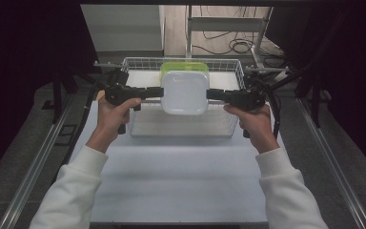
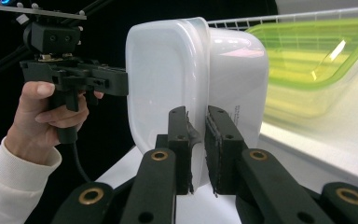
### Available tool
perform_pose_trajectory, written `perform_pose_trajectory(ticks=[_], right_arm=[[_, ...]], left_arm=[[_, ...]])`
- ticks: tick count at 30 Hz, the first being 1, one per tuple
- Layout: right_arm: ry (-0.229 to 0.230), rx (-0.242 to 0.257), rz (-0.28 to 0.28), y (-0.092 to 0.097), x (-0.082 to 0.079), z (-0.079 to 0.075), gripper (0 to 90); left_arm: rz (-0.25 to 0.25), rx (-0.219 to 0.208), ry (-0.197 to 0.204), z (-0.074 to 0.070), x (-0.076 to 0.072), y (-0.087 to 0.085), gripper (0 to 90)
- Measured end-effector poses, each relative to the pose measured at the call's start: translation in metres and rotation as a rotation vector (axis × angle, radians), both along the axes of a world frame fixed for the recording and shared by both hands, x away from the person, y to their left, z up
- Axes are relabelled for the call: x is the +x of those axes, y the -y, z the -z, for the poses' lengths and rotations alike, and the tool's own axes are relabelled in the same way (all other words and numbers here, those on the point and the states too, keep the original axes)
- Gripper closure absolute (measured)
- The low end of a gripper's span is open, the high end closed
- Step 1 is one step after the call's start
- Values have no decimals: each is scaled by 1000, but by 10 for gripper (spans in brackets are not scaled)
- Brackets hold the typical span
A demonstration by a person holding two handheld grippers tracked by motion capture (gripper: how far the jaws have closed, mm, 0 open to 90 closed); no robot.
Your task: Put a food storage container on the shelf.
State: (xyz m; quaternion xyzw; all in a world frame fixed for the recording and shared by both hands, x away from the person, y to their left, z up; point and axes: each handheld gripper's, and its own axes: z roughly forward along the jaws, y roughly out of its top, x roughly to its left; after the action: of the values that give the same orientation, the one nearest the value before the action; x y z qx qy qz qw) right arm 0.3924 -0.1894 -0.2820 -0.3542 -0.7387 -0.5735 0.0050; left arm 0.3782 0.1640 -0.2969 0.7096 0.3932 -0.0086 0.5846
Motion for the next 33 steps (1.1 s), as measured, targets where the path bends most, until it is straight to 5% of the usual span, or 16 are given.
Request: perform_pose_trajectory(ticks=[15, 33], right_arm=[[-11, 12, 6, -5, 36, -25, 801], [-96, 25, 47, -11, 88, -29, 796]], left_arm=[[-7, 20, -3, -28, 37, -5, 798], [-30, 17, -87, -35, 92, -7, 796]])
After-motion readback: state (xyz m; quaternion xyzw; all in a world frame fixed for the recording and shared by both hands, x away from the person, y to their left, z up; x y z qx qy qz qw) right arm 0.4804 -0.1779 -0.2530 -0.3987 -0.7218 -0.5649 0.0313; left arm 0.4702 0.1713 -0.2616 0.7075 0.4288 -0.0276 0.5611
